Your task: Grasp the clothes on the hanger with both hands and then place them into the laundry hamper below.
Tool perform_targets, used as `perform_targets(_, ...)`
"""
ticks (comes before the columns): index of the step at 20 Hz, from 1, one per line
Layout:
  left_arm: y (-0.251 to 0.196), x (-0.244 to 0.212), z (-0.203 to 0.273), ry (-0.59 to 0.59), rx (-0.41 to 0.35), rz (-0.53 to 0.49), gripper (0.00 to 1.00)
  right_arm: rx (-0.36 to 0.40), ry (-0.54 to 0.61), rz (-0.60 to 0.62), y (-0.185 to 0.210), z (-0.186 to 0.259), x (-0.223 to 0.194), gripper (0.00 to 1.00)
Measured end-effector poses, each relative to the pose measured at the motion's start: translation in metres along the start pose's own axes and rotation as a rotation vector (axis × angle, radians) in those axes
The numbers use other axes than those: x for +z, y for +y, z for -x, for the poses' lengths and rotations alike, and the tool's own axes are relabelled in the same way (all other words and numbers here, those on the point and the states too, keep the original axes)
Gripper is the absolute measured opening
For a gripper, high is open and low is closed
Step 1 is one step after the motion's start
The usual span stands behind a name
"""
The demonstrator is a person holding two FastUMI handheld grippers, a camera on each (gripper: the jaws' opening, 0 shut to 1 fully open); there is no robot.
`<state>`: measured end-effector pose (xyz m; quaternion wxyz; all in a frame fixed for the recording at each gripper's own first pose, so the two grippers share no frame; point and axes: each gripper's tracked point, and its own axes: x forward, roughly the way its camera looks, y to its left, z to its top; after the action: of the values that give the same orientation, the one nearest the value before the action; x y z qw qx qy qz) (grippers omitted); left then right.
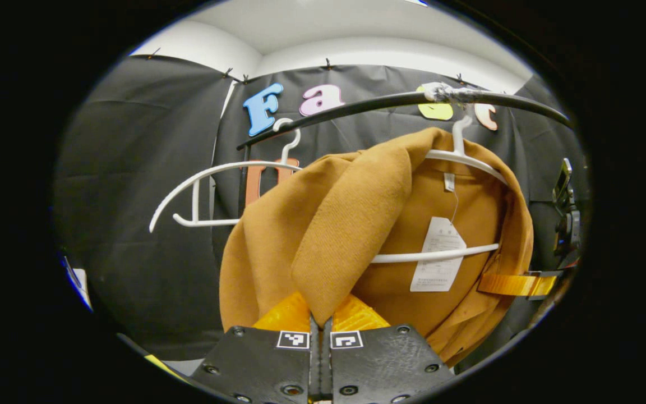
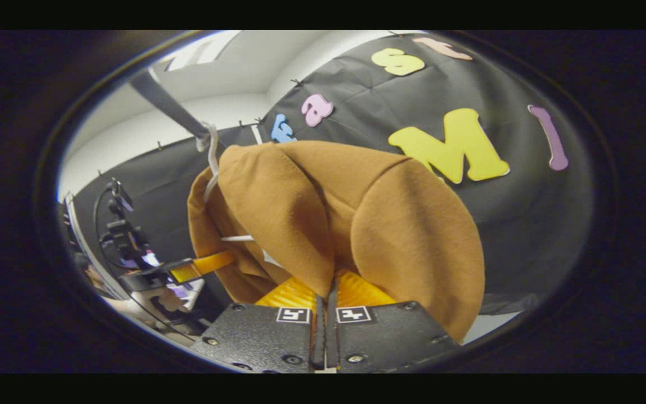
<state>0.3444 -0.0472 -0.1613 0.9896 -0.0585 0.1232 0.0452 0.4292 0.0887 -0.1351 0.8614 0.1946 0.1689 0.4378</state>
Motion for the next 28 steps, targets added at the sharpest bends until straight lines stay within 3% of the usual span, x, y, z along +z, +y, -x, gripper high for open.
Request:
perform_targets(2, 0.007, 0.005, 0.000, -0.001, -0.013, 0.010, 0.05, 0.138, 0.003, -0.063, 0.017, 0.008, 0.007, 0.04)
perform_targets(4, 0.011, 0.013, 0.004, -0.012, -0.017, 0.005, 0.05, 0.228, -0.030, -0.134, 0.030, 0.018, 0.014, 0.05)
perform_targets(5, 0.013, 0.017, 0.006, -0.019, -0.014, 0.009, 0.00, 0.251, -0.057, -0.167, 0.030, 0.022, 0.023, 0.04)
perform_targets(6, 0.016, 0.023, 0.007, -0.030, -0.011, 0.019, 0.05, 0.273, -0.076, -0.199, 0.029, 0.024, 0.029, 0.04)
perform_targets(8, 0.020, 0.039, 0.011, -0.063, -0.009, 0.043, 0.05, 0.316, -0.127, -0.246, 0.033, 0.026, 0.046, 0.05)
perform_targets(9, 0.027, 0.050, 0.011, -0.087, 0.001, 0.048, 0.00, 0.337, -0.152, -0.267, 0.034, 0.031, 0.055, 0.05)
perform_targets(10, 0.032, 0.062, 0.012, -0.107, 0.006, 0.057, 0.05, 0.368, -0.180, -0.292, 0.037, 0.035, 0.065, 0.04)
perform_targets(11, 0.038, 0.071, 0.010, -0.125, 0.014, 0.066, 0.00, 0.395, -0.199, -0.308, 0.041, 0.037, 0.073, 0.04)
perform_targets(16, 0.059, 0.097, 0.004, -0.153, 0.049, 0.061, 0.00, 0.490, -0.336, -0.380, 0.038, 0.059, 0.118, 0.04)
perform_targets(17, 0.062, 0.101, 0.004, -0.160, 0.052, 0.068, 0.00, 0.491, -0.372, -0.397, 0.031, 0.063, 0.129, 0.04)
perform_targets(19, 0.068, 0.111, 0.000, -0.175, 0.058, 0.053, 0.00, 0.417, -0.421, -0.386, 0.011, 0.061, 0.138, 0.05)
perform_targets(20, 0.064, 0.114, -0.002, -0.169, 0.039, 0.054, 0.05, 0.395, -0.423, -0.372, 0.010, 0.061, 0.137, 0.02)
perform_targets(25, 0.060, 0.120, -0.007, -0.160, 0.020, 0.010, 0.00, 0.318, -0.454, -0.330, -0.002, 0.066, 0.148, 0.04)
perform_targets(28, 0.058, 0.125, -0.010, -0.151, 0.002, -0.019, 0.00, 0.147, -0.452, -0.199, -0.027, 0.062, 0.151, 0.02)
